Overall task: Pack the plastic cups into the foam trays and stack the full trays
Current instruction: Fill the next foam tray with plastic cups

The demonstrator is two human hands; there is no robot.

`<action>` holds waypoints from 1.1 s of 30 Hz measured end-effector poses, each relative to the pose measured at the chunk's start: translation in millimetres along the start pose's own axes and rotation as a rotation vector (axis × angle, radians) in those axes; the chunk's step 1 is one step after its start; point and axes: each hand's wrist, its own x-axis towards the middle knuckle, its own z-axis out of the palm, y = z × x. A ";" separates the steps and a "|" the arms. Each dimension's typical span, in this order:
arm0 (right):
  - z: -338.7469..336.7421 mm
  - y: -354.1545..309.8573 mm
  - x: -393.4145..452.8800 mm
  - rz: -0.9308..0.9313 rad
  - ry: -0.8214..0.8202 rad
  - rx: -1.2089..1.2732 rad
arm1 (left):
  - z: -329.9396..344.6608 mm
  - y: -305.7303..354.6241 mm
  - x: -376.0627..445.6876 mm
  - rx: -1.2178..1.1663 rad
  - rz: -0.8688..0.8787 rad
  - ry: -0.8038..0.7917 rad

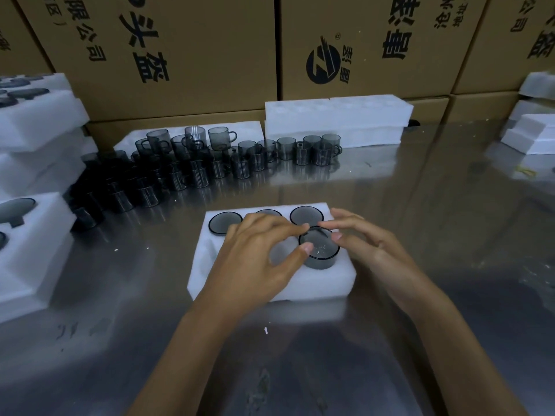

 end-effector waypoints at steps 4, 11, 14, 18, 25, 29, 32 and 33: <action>4.1 2.9 1.3 -0.003 0.033 -0.107 | 2.5 -2.0 -0.2 0.037 -0.014 -0.022; 6.6 7.5 1.3 0.000 0.018 -0.107 | 4.8 -6.2 -0.3 0.080 -0.044 -0.065; 6.0 11.5 1.9 0.004 0.025 -0.129 | 5.8 -7.9 -0.3 0.105 -0.041 -0.085; 6.9 16.6 5.9 -0.012 0.048 -0.194 | 6.0 -8.1 1.0 0.126 -0.056 -0.108; 9.9 28.4 13.4 -0.116 -0.022 0.017 | 3.9 -8.3 5.9 0.090 -0.080 -0.180; 5.6 43.2 37.1 0.091 0.364 0.332 | -12.8 -12.3 28.7 -0.066 -0.105 -0.244; 10.0 42.5 65.8 0.081 0.635 0.239 | -25.7 -32.2 63.9 -0.037 -0.119 -0.156; 13.9 41.9 74.5 0.070 0.657 0.186 | -29.6 -42.3 77.3 -0.013 -0.153 -0.131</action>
